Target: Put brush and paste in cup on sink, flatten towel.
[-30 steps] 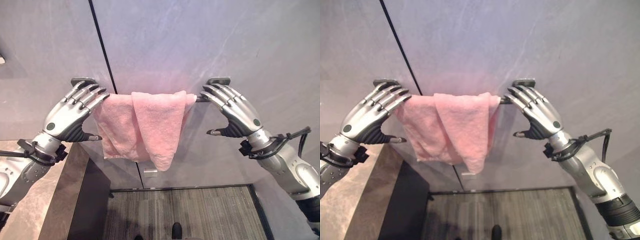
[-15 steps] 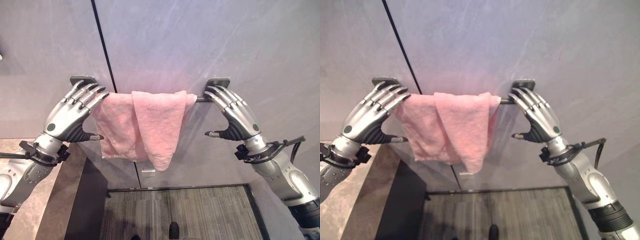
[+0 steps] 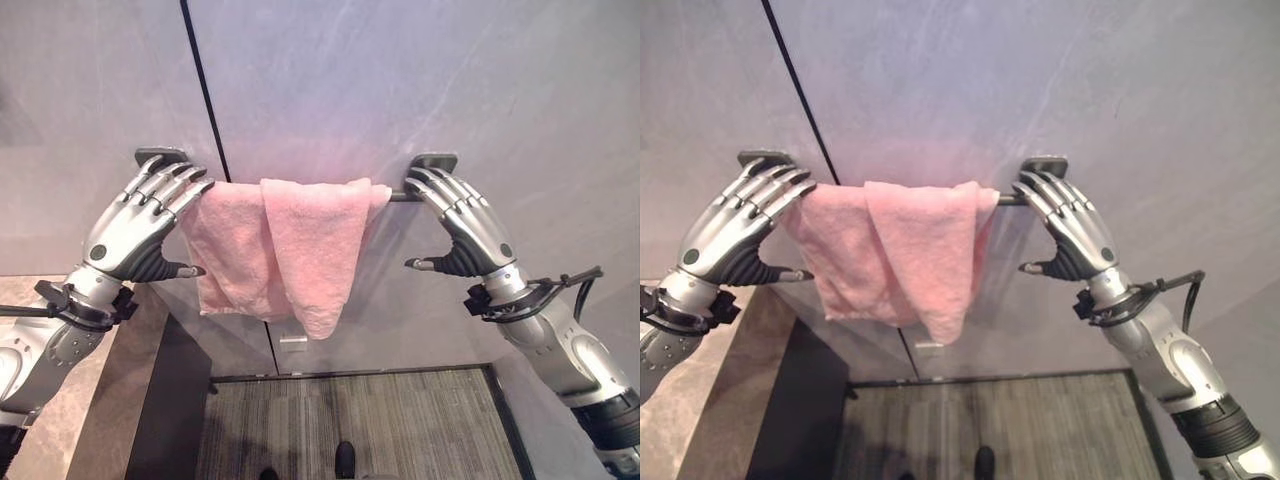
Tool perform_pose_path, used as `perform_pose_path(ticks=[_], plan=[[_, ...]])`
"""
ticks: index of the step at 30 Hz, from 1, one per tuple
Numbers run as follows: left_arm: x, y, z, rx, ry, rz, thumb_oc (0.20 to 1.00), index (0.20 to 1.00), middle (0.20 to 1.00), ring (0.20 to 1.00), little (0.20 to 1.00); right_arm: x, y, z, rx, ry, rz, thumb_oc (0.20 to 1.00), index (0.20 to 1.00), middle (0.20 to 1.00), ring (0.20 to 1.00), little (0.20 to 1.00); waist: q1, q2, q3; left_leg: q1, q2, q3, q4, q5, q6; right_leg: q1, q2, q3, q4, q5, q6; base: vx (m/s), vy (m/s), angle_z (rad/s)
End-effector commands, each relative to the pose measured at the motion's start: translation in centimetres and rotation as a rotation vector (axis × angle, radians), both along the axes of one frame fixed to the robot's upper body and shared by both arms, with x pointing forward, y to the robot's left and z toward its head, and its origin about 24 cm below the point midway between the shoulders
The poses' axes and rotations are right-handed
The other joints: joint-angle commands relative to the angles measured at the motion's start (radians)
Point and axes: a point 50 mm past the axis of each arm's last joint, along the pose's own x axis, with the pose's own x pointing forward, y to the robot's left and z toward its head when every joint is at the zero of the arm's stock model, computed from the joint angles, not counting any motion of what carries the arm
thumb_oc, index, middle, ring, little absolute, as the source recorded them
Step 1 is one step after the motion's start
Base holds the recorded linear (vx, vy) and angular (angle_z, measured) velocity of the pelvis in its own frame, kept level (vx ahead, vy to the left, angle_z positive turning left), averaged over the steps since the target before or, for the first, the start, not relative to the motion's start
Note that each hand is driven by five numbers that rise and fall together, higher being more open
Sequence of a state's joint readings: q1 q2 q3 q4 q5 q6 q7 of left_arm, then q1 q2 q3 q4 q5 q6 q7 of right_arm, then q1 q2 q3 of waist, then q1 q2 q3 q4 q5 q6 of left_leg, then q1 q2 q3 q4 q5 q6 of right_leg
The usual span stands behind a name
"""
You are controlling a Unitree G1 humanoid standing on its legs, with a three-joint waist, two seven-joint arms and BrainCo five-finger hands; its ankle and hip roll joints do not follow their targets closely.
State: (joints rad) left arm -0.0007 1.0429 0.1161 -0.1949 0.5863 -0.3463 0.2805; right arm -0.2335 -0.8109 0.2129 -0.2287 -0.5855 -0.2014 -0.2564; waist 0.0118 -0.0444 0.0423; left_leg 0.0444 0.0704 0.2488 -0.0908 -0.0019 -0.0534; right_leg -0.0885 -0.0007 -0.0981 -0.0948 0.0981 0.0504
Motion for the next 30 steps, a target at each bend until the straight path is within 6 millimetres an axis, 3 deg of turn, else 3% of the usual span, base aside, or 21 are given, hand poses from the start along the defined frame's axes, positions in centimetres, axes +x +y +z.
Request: perform_pose_path(ticks=[1,10,11,16,23,30], plan=[[0.3,0.8,-2.0,0.014,0.131,0.052,1.0,1.0,1.0,1.0,1.0,-0.6,2.9,2.5,-0.004,-0.109,0.146,1.0,1.0,1.0,1.0,1.0,0.011,-0.058,-0.016,-0.061,0.055,-0.04,0.004,0.038,-0.049,0.029,-0.194,-0.038,0.008,0.053,0.157,0.0,0.011,-0.09],[0.1,0.7,-2.0,-0.003,0.121,0.056,1.0,1.0,1.0,1.0,1.0,-1.8,2.7,4.9,0.02,-0.262,0.148,1.0,1.0,1.0,1.0,1.0,0.007,-0.066,-0.015,-0.065,0.051,-0.031,0.004,0.033,-0.043,0.016,-0.197,-0.028,0.008,0.062,0.162,0.0,0.009,-0.02],[0.2,0.7,-2.1,-0.007,0.126,0.055,1.0,1.0,1.0,1.0,1.0,-2.3,3.2,6.3,0.037,-0.308,0.196,1.0,1.0,1.0,1.0,1.0,0.007,-0.069,-0.017,-0.065,0.05,-0.029,0.004,0.032,-0.042,0.016,-0.197,-0.027,0.008,0.062,0.162,0.0,0.0,0.0],[0.2,0.8,-2.1,-0.01,0.126,0.062,1.0,1.0,1.0,1.0,1.0,-2.6,3.2,6.9,0.053,-0.327,0.21,1.0,1.0,1.0,1.0,1.0,0.006,-0.076,-0.016,-0.065,0.049,-0.024,0.004,0.029,-0.041,0.012,-0.197,-0.023,0.008,0.066,0.163,0.0,0.0,0.0],[0.2,0.8,-2.4,-0.013,0.149,0.065,1.0,1.0,1.0,1.0,1.0,-1.8,3.3,5.4,-0.067,-0.206,0.2,1.0,1.0,1.0,1.0,1.0,0.011,-0.084,-0.015,-0.063,0.051,-0.025,0.004,0.03,-0.044,0.015,-0.199,-0.026,0.008,0.065,0.16,0.0,0.0,0.0],[0.0,0.9,-2.5,0.007,0.173,0.069,1.0,1.0,1.0,1.0,1.0,-0.4,1.3,1.7,-0.246,-0.001,0.091,1.0,1.0,1.0,1.0,1.0,0.01,-0.085,-0.012,-0.065,0.051,-0.028,0.004,0.032,-0.047,0.017,-0.199,-0.035,0.008,0.065,0.159,0.0,0.0,0.0]])
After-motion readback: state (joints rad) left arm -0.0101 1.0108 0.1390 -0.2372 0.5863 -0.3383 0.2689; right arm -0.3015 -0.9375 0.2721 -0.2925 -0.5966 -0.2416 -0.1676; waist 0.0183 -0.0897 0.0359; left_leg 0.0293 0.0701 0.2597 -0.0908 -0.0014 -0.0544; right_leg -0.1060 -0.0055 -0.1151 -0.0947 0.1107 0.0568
